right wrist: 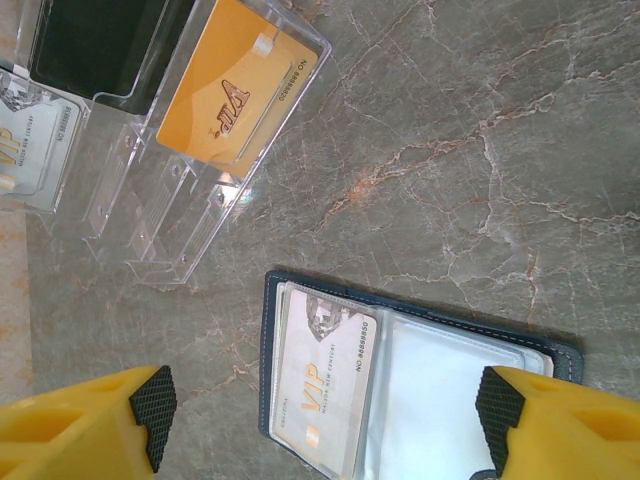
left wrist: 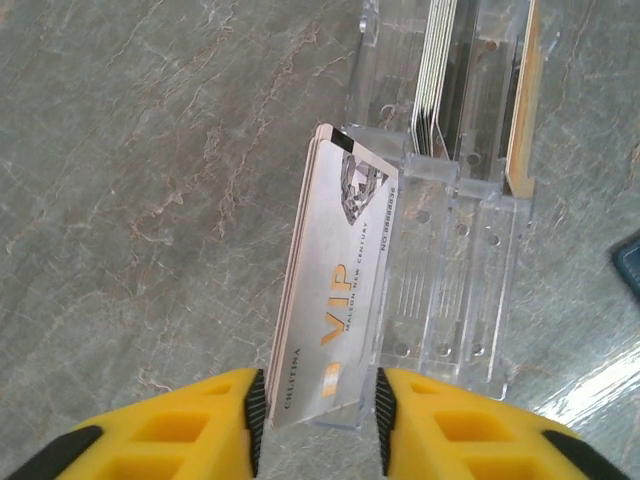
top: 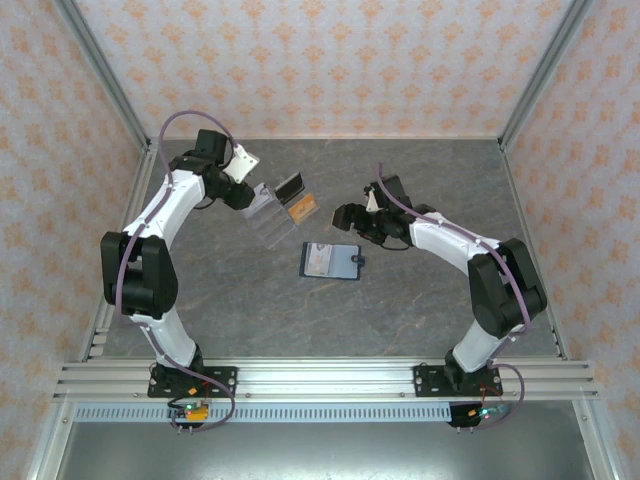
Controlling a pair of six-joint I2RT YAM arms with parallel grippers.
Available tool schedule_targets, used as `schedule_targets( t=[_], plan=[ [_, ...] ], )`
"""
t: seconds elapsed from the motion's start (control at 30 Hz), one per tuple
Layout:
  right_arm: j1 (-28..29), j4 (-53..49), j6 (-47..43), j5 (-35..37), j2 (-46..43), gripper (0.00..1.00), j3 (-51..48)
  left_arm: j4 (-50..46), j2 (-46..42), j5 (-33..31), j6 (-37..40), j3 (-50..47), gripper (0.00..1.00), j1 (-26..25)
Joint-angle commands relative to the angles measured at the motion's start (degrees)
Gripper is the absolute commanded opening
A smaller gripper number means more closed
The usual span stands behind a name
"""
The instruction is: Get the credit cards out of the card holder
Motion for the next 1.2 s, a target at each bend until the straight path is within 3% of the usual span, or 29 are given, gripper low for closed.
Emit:
schedule_targets(
  t=[0.0,0.17,0.33,0.47,0.8,1.17],
  plan=[
    [-0.12,1.01,0.89,-0.52,-0.17,0.80,0.75,2.61,-5.95,1.59,-5.93,-1.50,0.42,-0.21],
    [2.04,-0.38,1.71,-0.16,0.93,0.76,1.97,7.71,-12.05,-2.51,-19.13,-6.71,0.48,-2.42],
    [4.60,-1.67,4.41,-0.68,5.31,0.61,3.96,7.76,-14.98,-13.98,-32.10,-10.28,0.51,-7.67],
    [6.24,-1.40,7.28,-1.08,8.35,0.52,4.32,7.20,-15.96,-18.08,-41.91,-13.69,0.51,-11.23],
    [6.84,-2.42,9.78,1.09,10.61,0.33,2.89,12.19,-16.71,-14.50,-56.06,-22.82,0.52,-17.38],
    [6.83,-4.57,9.08,1.16,13.44,0.30,4.20,21.60,-6.88,-7.75,-65.61,-23.37,0.51,-25.88]
  ],
)
